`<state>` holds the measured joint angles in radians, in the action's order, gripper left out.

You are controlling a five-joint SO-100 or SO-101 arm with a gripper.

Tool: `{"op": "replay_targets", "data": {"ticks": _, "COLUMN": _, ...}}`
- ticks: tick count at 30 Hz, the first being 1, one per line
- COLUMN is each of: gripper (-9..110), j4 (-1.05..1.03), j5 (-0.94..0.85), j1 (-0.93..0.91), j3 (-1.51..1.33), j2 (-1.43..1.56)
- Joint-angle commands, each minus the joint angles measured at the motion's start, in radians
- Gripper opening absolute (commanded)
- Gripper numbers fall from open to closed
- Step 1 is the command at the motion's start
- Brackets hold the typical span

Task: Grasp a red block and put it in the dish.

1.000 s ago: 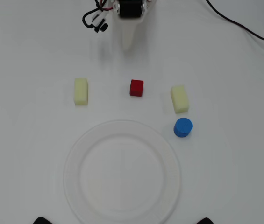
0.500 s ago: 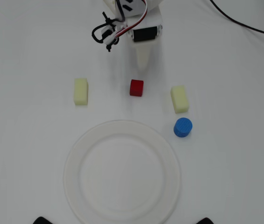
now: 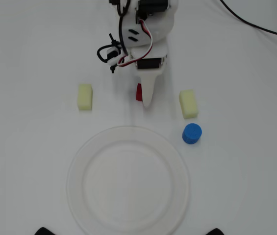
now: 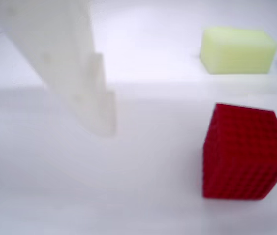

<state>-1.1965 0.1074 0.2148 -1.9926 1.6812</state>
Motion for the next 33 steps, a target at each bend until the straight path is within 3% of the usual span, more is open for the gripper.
{"op": "replay_targets", "data": {"ticks": 1, "gripper": 35, "j4": 0.012, "j5": 0.005, "j1": 0.000, "j3": 0.064, "j2": -0.037}}
{"op": "replay_targets", "data": {"ticks": 6, "gripper": 28, "j4": 0.012, "j5": 0.005, "j1": 0.002, "j3": 0.117, "j2": -0.101}}
{"op": "replay_targets", "data": {"ticks": 16, "gripper": 1, "j4": 0.012, "j5": -0.020, "j1": 0.012, "j3": 0.156, "j2": -0.118}}
{"op": "replay_targets", "data": {"ticks": 25, "gripper": 0, "j4": 0.014, "j5": -0.147, "j1": 0.009, "j3": 0.077, "j2": 0.235}}
{"op": "replay_targets", "data": {"ticks": 33, "gripper": 0, "j4": 0.430, "j5": -0.360, "j1": -0.029, "j3": -0.206, "j2": 0.632}}
